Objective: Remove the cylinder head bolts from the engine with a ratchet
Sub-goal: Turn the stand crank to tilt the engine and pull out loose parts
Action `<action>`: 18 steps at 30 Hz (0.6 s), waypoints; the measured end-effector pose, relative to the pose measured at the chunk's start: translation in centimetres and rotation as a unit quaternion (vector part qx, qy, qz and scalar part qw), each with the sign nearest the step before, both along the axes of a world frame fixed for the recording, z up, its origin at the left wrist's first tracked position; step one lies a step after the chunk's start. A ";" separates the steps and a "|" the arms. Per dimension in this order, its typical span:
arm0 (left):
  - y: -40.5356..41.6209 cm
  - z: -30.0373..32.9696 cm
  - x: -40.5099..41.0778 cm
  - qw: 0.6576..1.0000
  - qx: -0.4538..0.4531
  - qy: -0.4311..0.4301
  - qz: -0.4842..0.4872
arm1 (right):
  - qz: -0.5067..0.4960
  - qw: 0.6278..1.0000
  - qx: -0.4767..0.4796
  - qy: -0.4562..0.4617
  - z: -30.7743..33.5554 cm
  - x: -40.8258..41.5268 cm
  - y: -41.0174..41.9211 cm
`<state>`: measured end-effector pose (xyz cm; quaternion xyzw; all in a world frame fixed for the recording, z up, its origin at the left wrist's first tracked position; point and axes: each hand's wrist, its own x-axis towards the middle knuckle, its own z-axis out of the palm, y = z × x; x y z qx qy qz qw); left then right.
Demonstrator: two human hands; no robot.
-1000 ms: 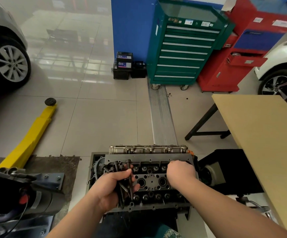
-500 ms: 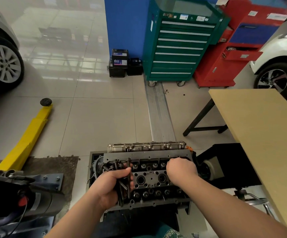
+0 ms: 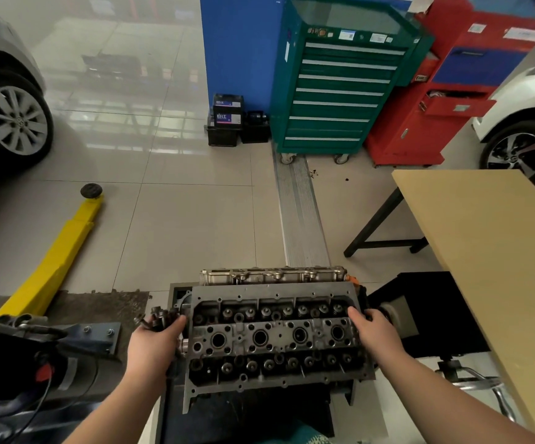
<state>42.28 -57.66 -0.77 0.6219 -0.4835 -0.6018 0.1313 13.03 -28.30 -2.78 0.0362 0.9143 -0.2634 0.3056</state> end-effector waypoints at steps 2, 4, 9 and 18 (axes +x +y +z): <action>0.2 -1.1 0.2 1.000 0.004 -0.008 0.005 | 0.036 0.999 0.019 0.020 -0.4 0.1 0.0; 0.2 -1.7 0.1 1.000 0.019 -0.007 0.005 | 0.063 0.997 0.038 0.035 -0.4 0.2 0.1; -0.4 -2.1 -0.9 0.998 0.054 0.020 0.012 | 0.081 0.996 0.035 0.010 0.5 -0.9 0.5; 0.2 -2.9 0.4 0.991 0.132 -0.009 0.019 | 0.093 0.993 0.065 -0.019 0.6 -1.4 0.2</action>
